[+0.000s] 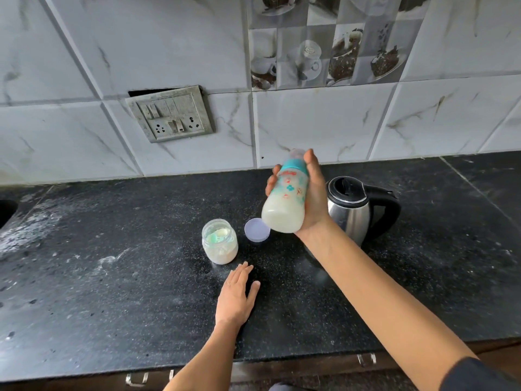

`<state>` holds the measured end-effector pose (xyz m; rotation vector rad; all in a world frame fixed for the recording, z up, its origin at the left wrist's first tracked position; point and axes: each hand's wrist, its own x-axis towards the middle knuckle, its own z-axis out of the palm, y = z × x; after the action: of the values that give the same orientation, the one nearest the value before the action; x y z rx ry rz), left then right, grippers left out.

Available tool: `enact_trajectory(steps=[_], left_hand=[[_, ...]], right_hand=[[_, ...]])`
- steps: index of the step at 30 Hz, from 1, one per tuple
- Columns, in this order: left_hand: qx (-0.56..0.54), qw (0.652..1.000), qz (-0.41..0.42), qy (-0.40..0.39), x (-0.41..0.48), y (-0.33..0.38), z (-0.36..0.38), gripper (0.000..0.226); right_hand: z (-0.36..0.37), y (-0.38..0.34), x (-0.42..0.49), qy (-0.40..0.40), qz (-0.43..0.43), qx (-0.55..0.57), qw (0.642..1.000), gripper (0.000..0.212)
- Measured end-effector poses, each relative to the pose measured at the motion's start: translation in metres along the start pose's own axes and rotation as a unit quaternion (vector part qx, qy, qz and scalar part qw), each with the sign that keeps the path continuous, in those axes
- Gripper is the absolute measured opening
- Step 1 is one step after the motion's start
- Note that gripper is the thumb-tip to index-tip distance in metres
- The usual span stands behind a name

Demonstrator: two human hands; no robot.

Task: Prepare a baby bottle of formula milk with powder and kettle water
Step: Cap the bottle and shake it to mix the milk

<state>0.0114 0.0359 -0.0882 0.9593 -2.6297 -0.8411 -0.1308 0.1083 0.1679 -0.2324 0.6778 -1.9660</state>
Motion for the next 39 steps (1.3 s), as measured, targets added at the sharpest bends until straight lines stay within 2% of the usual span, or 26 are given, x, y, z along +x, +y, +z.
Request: enact_trajectory(steps=[5, 10, 13, 15, 18, 21, 23, 27, 32, 36, 39], left_hand=[[0.003, 1.0, -0.001, 0.0, -0.004, -0.006, 0.0, 0.049], [0.006, 1.0, 0.005, 0.0, -0.003, -0.008, 0.0, 0.048], [0.005, 1.0, 0.007, 0.005, -0.002, -0.008, -0.001, 0.048], [0.006, 1.0, 0.005, 0.006, -0.001, -0.01, -0.001, 0.048], [0.007, 1.0, 0.006, 0.002, -0.002, -0.009, 0.0, 0.049], [0.006, 1.0, 0.004, 0.004, -0.002, -0.009, -0.001, 0.049], [0.005, 1.0, 0.006, 0.006, -0.002, -0.009, -0.001, 0.049], [0.005, 1.0, 0.006, 0.004, -0.003, -0.007, -0.002, 0.048], [0.012, 1.0, 0.01, 0.004, -0.001, -0.009, -0.001, 0.048], [0.012, 1.0, 0.011, 0.008, -0.002, -0.007, -0.001, 0.048], [0.012, 1.0, 0.009, 0.005, -0.002, -0.008, -0.002, 0.049]], right_hand=[[0.002, 0.017, -0.012, -0.041, 0.021, -0.05, 0.998, 0.041], [0.004, 0.008, 0.001, -0.018, 0.014, 0.006, 1.0, 0.059], [0.003, 0.019, -0.007, -0.036, 0.044, -0.056, 0.997, 0.048], [0.004, 0.015, -0.003, -0.03, 0.017, -0.046, 0.998, 0.043], [0.003, -0.001, 0.005, -0.006, -0.006, 0.026, 1.0, 0.055], [0.0, 0.01, -0.002, -0.027, 0.006, -0.031, 0.999, 0.044], [0.003, 0.015, -0.006, -0.029, 0.022, -0.056, 0.998, 0.044], [0.003, 0.001, 0.006, 0.015, -0.013, 0.036, 0.999, 0.053], [0.007, 0.021, -0.004, -0.031, 0.024, -0.037, 0.999, 0.051], [0.008, 0.01, 0.004, 0.001, 0.001, 0.049, 0.999, 0.054], [0.004, 0.021, 0.0, -0.008, 0.027, -0.005, 1.0, 0.051]])
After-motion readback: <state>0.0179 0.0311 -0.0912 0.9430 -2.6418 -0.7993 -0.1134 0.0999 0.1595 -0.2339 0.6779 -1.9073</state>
